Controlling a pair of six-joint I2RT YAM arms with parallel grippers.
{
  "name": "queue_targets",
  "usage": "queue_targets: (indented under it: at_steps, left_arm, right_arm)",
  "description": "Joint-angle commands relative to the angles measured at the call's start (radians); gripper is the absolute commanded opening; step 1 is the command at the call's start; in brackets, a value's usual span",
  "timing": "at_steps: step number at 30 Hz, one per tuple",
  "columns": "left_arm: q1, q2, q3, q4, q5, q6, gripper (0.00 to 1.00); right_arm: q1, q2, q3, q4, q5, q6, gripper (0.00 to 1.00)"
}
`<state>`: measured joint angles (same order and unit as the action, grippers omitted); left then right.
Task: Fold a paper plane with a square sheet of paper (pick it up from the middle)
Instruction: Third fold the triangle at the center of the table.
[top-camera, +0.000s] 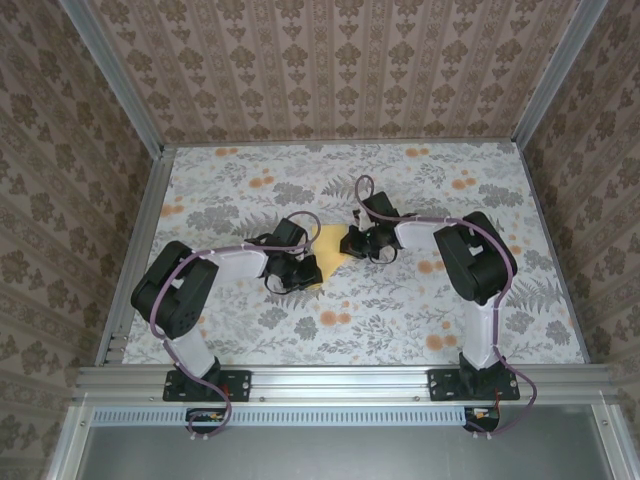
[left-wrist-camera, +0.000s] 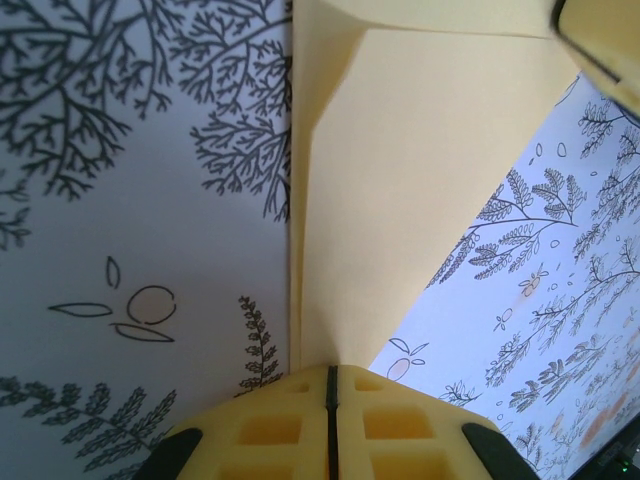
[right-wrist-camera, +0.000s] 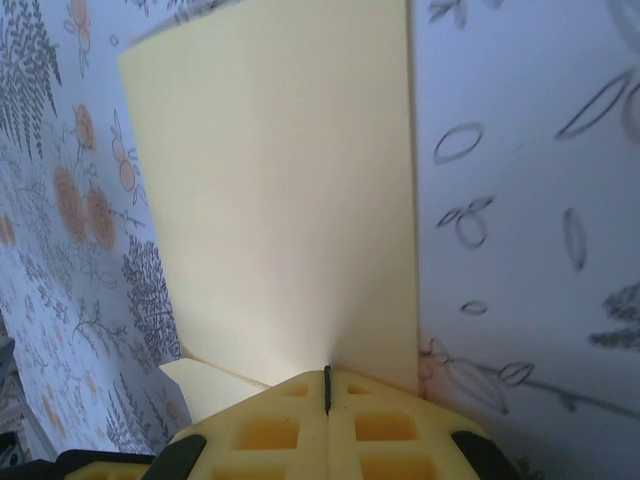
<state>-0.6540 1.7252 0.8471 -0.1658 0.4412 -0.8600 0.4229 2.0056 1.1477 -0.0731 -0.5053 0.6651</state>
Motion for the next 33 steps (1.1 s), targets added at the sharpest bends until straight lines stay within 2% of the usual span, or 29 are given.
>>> queue_targets:
  at_steps: [1,6,12,17,23,33]
  left_arm:
    - [-0.005,0.047,-0.017,-0.130,-0.047,0.024,0.08]
    - [-0.007,0.039,-0.013,-0.128,-0.048,0.027,0.08]
    - [-0.008,0.037,-0.008,-0.128,-0.053,0.027,0.08]
    - [-0.008,0.037,-0.007,-0.129,-0.058,0.026,0.08]
    - [-0.009,0.037,-0.006,-0.129,-0.058,0.025,0.08]
    - [-0.009,0.039,-0.006,-0.141,-0.057,0.027,0.08]
  right_arm:
    - [-0.042,0.019,0.036,-0.032,0.072,-0.064,0.05]
    - [-0.042,-0.093,0.016,-0.030,0.066,-0.084,0.06]
    - [0.037,-0.171,-0.058,-0.021,0.042,-0.055,0.07]
    - [0.114,-0.136,-0.087,0.024,0.006,0.009,0.06]
    - [0.159,-0.077,-0.086,0.060,-0.030,0.048,0.05]
    - [0.129,-0.013,-0.067,-0.012,0.011,-0.024,0.05]
